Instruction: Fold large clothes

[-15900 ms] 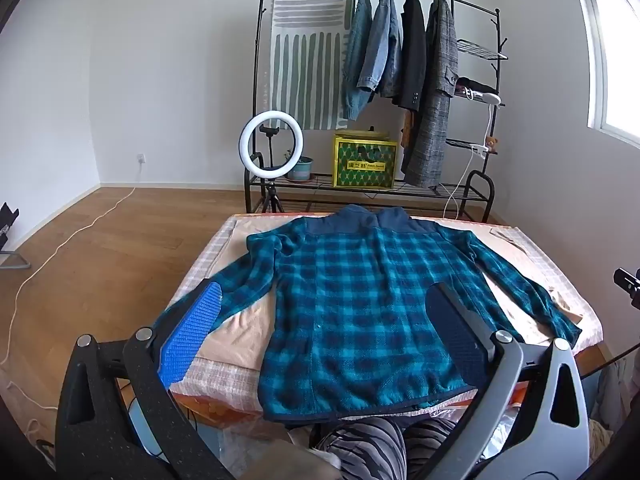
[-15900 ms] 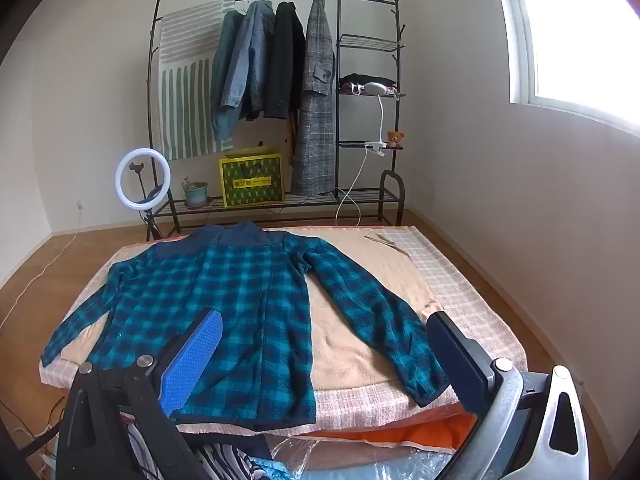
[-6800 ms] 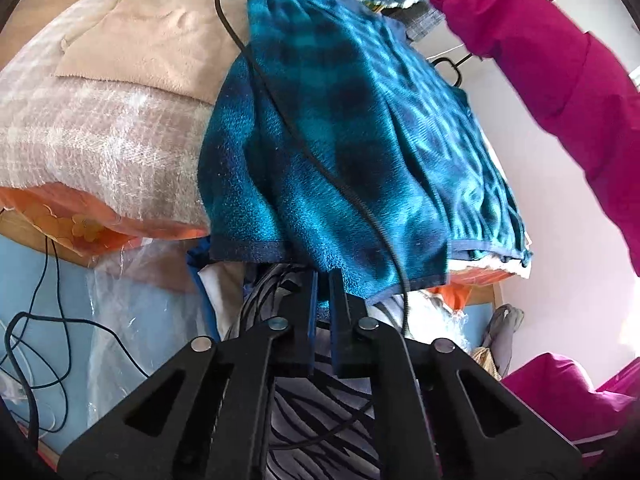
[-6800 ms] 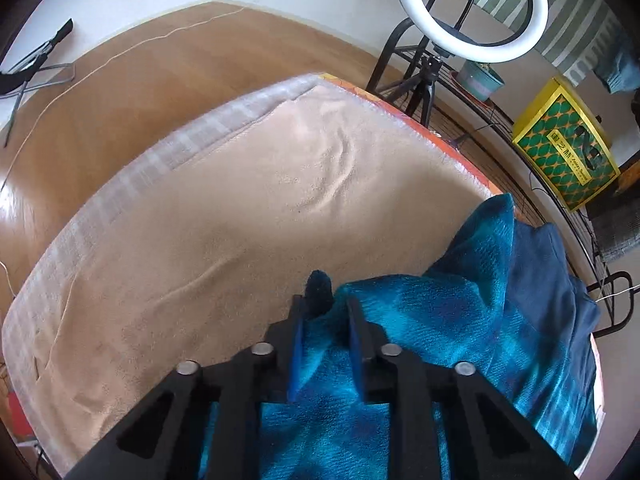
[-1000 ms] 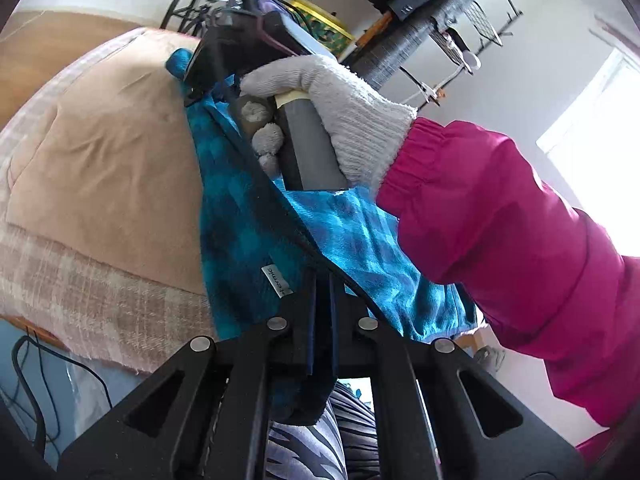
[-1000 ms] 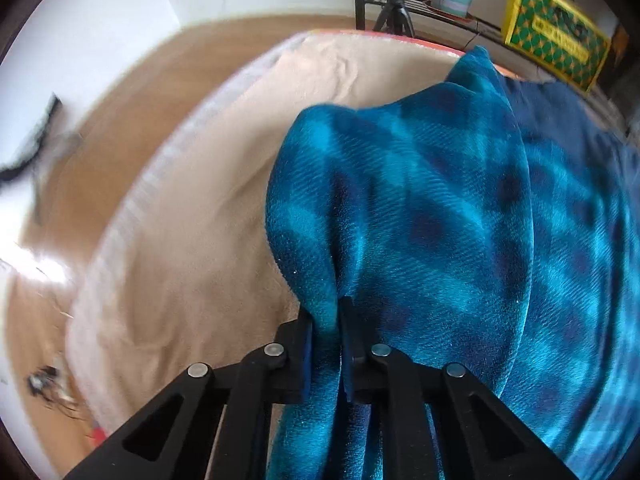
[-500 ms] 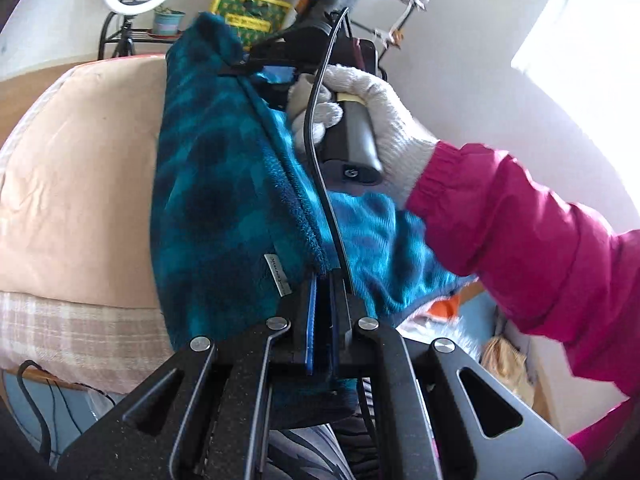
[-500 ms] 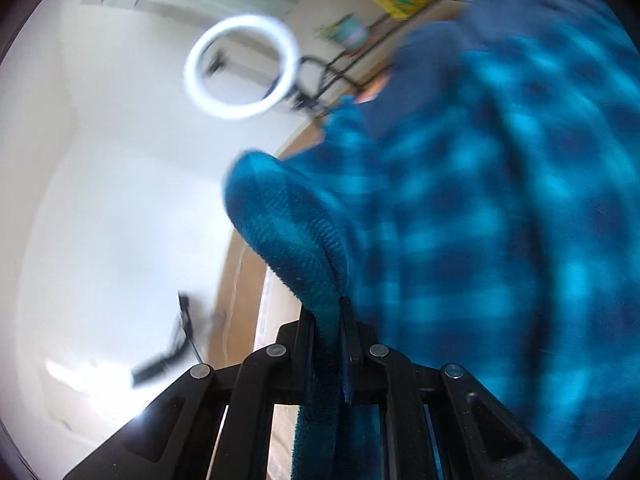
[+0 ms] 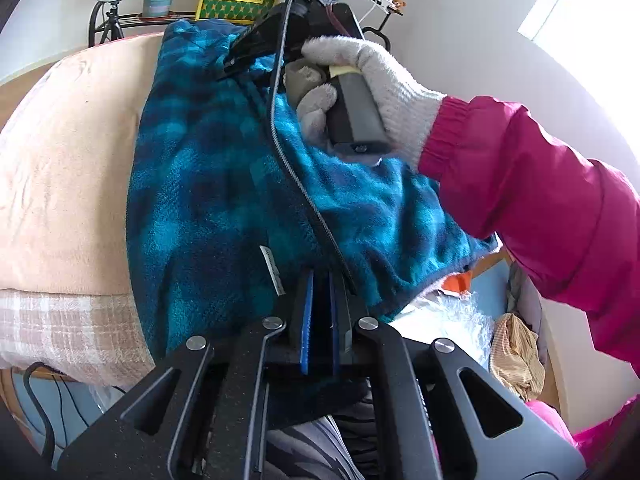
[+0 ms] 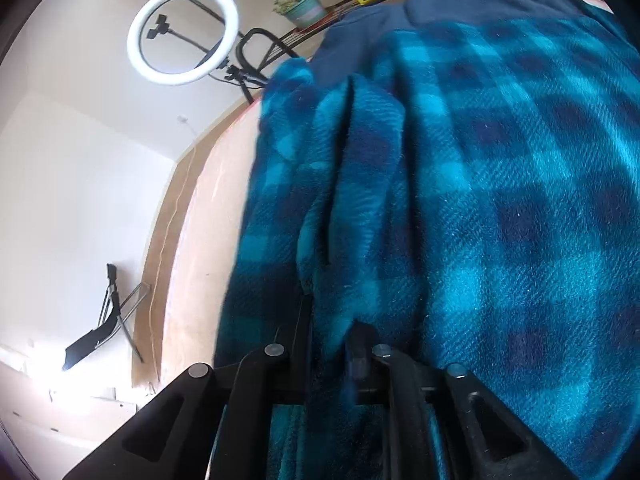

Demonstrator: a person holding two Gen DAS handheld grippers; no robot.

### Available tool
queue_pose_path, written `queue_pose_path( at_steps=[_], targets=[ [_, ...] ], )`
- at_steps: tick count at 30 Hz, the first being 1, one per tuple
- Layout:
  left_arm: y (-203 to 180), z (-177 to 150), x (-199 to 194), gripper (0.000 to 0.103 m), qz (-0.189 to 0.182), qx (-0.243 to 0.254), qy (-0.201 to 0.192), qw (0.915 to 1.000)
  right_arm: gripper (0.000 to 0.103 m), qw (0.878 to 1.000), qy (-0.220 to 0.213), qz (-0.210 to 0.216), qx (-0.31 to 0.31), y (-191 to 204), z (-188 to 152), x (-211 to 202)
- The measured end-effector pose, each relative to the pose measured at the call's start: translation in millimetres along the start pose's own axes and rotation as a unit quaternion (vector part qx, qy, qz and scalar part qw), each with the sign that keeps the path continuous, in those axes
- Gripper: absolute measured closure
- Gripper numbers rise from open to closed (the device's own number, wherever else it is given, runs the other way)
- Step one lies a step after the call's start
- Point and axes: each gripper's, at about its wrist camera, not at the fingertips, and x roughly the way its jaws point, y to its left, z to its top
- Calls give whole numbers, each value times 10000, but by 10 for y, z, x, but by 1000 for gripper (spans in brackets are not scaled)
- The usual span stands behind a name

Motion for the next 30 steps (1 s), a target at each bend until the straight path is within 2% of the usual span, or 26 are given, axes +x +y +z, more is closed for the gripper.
queue_pose_path(
  at_steps=[2,3,8,11,13,17,19,21,23,26,30],
  targets=[
    [-5,-23,-36,98,-45,-4,41,10000,71,10000,-44,13,-64,-39,-51,-145],
    [0,-42,-82,96,-75,-19,40,10000,69,9999,-103,-3,-101,-4,-44,-213],
    [-35,-184,-463,90,-239,31,-166,9996,65,9980,-441,108,-440,123,-132,-852],
    [-44,-316,-778,82,-243,68,-360,9990,65,9957,-645,242,-626,198,-267,-1316],
    [8,-411,-988,82,-246,-19,-484,9985,65,9932,-792,343,-784,242,-434,-1688],
    [220,-563,-1325,82,33,-297,-752,9967,64,9873,-1083,533,-1035,368,-800,-2273],
    [393,-610,-1410,82,183,-487,-854,9950,60,9841,-1191,594,-1178,431,-1029,-2512],
    [567,-644,-1402,82,351,-712,-892,9928,46,9836,-1190,597,-1216,437,-1237,-2572],
    [709,-651,-1343,82,346,-903,-915,9911,45,9854,-1069,601,-1184,430,-1476,-2529],
    [860,-609,-1156,82,245,-1097,-930,9893,45,9913,-582,493,-1070,383,-1864,-2259],
    [920,-506,-840,82,114,-1171,-751,9902,45,9949,132,340,-944,360,-2216,-1655]
  ],
)
